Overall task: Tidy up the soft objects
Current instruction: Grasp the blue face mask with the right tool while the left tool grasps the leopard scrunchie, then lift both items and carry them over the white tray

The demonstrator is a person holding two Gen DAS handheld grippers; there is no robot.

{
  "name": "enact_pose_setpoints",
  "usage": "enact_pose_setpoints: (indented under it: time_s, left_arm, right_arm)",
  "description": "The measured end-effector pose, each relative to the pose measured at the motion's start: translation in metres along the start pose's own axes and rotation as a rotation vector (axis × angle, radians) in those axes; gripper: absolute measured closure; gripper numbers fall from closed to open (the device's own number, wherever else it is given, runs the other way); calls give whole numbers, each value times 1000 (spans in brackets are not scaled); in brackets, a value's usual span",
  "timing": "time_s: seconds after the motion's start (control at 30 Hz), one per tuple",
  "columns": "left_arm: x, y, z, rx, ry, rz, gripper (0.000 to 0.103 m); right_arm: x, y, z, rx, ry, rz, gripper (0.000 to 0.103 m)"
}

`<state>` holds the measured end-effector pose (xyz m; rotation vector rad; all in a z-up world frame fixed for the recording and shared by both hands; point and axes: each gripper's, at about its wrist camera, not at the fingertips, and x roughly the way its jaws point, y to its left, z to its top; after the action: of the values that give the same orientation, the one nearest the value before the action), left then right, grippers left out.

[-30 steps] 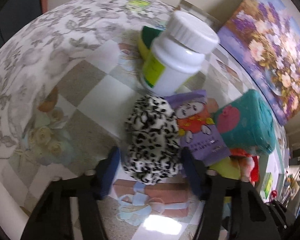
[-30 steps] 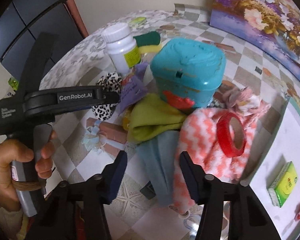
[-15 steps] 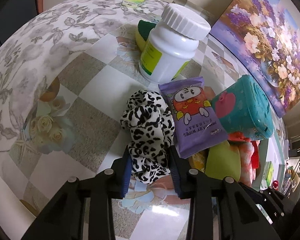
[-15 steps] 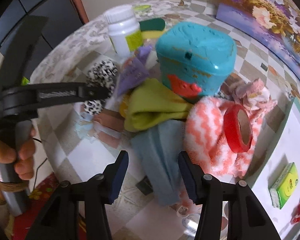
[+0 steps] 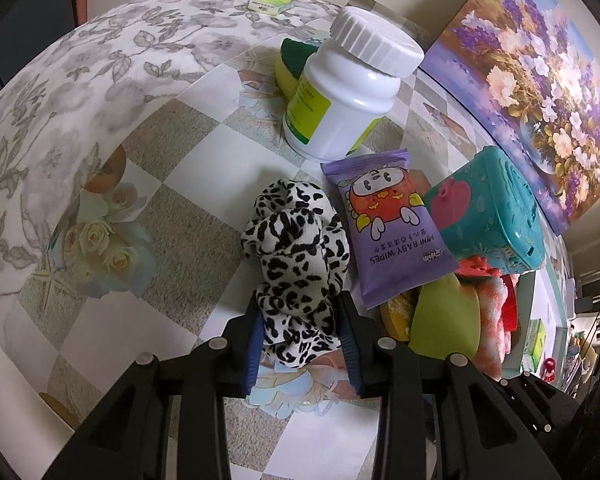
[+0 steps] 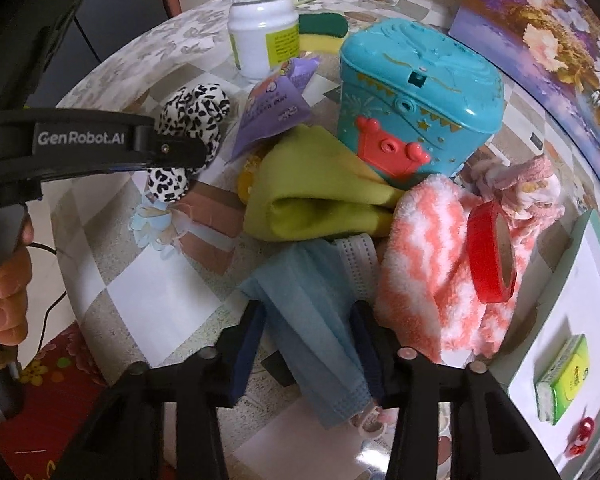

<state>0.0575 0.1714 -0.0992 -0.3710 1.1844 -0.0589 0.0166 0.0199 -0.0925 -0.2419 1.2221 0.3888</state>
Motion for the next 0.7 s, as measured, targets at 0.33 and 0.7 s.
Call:
enact_pose_setpoints:
  time_s: [0.33,0.7]
  left_arm:
    - [-3,0,-5,-22,4,25,67]
    - [-21,-4,-11,-20,-18,47,68]
  right_arm:
    - [-18,-12,-6,82,-47,54,84]
    - [-61,-38,-5,215,-177,177,85]
